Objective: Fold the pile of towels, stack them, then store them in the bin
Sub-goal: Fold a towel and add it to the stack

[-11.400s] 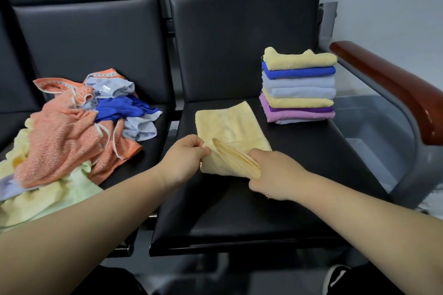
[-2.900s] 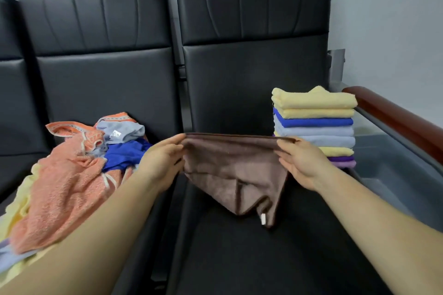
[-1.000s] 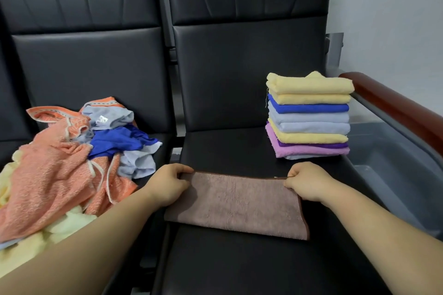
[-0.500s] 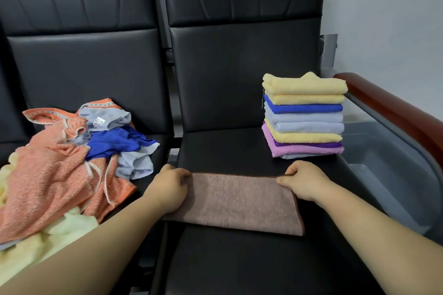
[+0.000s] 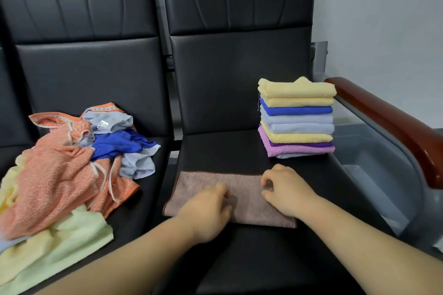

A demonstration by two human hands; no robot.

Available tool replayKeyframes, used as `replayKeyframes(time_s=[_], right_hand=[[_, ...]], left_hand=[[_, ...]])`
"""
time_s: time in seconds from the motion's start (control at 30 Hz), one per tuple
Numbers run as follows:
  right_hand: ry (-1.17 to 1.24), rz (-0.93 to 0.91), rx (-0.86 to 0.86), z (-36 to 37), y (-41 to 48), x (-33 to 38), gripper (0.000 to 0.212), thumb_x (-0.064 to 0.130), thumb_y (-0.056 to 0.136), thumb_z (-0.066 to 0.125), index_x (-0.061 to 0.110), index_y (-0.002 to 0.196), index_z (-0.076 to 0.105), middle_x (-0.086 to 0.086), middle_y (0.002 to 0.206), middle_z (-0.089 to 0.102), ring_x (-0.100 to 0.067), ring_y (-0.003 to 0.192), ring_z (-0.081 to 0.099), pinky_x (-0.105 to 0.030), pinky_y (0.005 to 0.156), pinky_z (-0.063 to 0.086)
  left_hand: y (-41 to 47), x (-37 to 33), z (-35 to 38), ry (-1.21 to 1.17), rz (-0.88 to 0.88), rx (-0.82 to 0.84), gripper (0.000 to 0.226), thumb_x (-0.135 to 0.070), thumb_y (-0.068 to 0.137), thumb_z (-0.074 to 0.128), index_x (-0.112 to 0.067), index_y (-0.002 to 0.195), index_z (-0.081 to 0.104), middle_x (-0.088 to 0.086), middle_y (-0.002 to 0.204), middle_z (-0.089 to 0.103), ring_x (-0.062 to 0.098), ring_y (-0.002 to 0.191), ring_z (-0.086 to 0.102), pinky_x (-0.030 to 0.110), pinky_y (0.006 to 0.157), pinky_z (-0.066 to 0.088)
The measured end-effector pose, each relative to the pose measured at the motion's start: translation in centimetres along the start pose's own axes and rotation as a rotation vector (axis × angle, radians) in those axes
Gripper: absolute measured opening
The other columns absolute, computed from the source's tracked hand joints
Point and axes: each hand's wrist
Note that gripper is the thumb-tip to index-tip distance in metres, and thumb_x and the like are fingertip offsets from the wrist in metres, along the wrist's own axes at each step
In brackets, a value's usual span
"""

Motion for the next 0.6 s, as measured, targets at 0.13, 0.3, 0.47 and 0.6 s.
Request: replayKeyframes(time_s=[0.13, 0.3, 0.47, 0.6], right_hand=[[-0.079, 0.010, 0.105, -0.3, -0.3, 0.2, 0.006, 0.037, 0.099, 0.061, 0.035, 0.098, 0.066, 0.012, 0.105, 0.054, -0.008, 0.092, 0.058, -0.027, 0.083, 0.054], [-0.132, 0.051, 0.200, -0.6, -1.4, 1.3, 0.013, 0.036, 0.098, 0.057, 0.030, 0.095, 0.068, 0.007, 0.097, 0.067, -0.014, 0.086, 0.065, -0.034, 0.079, 0.058], [-0.012, -0.043, 0.261, 0.0, -2.6, 2.0, 0.010, 0.034, 0.098, 0.061, 0.033, 0.100, 0.071, 0.011, 0.094, 0.065, -0.008, 0.086, 0.063, -0.030, 0.082, 0.057], [0.013, -0.082, 0.231, 0.4, -2.6, 1.5, 0.005, 0.033, 0.095, 0.065, 0.036, 0.100, 0.066, 0.015, 0.092, 0.060, -0.006, 0.088, 0.061, -0.025, 0.079, 0.053]], left_hand=[[-0.6, -1.3, 1.1, 0.209, 0.032, -0.005, 0.026, -0.057, 0.099, 0.041, -0.031, 0.099, 0.035, -0.008, 0.108, 0.046, 0.018, 0.102, 0.047, 0.040, 0.094, 0.044], [1.0, 0.0, 1.2, 0.264, -0.013, 0.038, 0.045, -0.067, 0.098, 0.031, -0.033, 0.122, 0.047, -0.007, 0.142, 0.043, 0.022, 0.139, 0.036, 0.057, 0.115, 0.026], [2.4, 1.4, 0.6, 0.285, -0.114, 0.062, 0.069, -0.072, 0.091, 0.042, -0.045, 0.154, 0.029, 0.002, 0.163, 0.017, 0.035, 0.148, 0.019, 0.055, 0.120, 0.020], [1.5, 1.7, 0.8, 0.134, -0.032, -0.002, 0.061, -0.059, 0.090, 0.060, -0.037, 0.144, 0.045, -0.006, 0.142, 0.035, 0.023, 0.128, 0.042, 0.042, 0.109, 0.041]])
Point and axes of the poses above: each hand's wrist, its own y-axis towards the middle knuckle, its own z-axis out of the palm, x = y × z
